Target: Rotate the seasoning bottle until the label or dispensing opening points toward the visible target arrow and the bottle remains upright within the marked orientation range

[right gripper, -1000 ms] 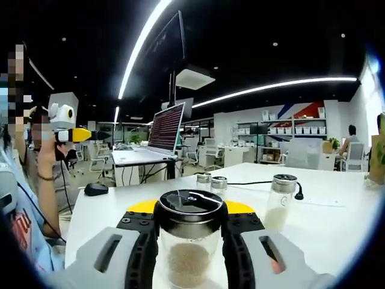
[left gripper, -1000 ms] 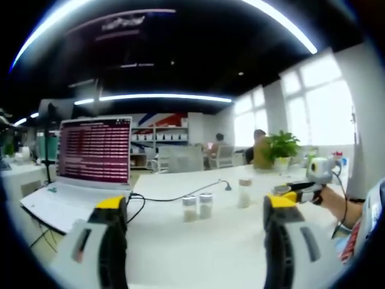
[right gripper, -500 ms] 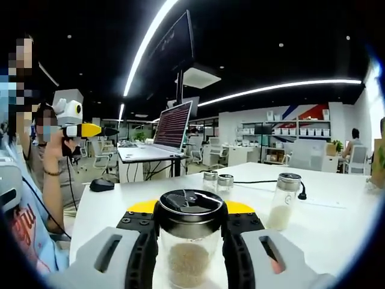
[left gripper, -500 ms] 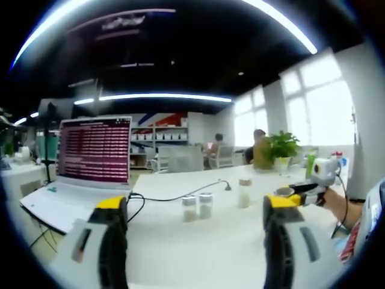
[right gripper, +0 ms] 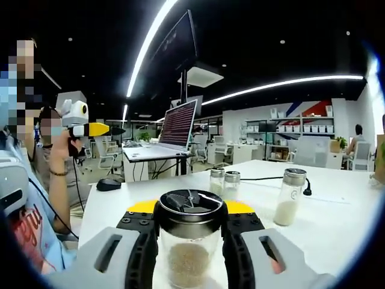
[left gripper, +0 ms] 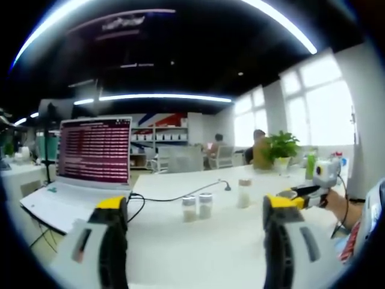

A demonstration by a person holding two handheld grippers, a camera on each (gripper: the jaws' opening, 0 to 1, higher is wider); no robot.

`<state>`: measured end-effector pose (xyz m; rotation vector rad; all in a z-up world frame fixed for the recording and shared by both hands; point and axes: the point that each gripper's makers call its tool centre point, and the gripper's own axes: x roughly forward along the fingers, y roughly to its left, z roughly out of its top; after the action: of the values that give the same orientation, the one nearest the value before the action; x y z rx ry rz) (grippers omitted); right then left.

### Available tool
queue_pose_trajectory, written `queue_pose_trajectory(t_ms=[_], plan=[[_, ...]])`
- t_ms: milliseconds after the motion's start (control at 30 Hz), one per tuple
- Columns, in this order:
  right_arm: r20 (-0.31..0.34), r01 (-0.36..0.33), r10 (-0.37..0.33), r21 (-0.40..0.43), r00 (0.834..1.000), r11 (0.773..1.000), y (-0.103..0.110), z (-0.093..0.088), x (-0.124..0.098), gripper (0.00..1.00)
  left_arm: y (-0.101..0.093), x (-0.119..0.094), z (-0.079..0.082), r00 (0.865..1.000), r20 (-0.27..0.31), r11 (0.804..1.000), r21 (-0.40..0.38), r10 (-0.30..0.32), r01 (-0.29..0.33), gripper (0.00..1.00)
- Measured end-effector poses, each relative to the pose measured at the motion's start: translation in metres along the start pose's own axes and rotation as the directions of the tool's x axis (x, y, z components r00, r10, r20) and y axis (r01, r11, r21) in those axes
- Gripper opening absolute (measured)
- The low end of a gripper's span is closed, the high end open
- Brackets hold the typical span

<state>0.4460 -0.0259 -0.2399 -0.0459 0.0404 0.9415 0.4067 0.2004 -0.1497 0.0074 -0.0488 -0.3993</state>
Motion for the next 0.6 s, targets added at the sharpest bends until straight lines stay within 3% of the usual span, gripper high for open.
queue_pose_trajectory(t_ms=[200,233,333,600], plan=[[-0.003,-0.012,0.012,0.022,1.0,1.0,0.002,-0.008,-0.001,0.39,-0.001,0.0,-0.001,1.0,0.0,1.0,-0.001,0.002,-0.002,0.99],[0.004,-0.047,0.047,0.013,0.999,0.999,0.007,-0.009,0.0,0.39,-0.001,0.0,-0.001,1.0,0.002,1.0,0.002,0.001,-0.001,0.99],[0.0,-0.02,0.02,-0.04,1.0,0.999,0.004,-0.011,-0.001,0.4,0.0,0.0,0.001,1.0,0.005,1.0,0.002,0.001,-0.001,0.99],[0.024,-0.027,0.028,-0.021,0.999,0.999,0.005,-0.011,-0.003,0.4,-0.001,0.001,0.0,1.0,0.005,1.0,0.002,0.005,-0.005,0.99]])
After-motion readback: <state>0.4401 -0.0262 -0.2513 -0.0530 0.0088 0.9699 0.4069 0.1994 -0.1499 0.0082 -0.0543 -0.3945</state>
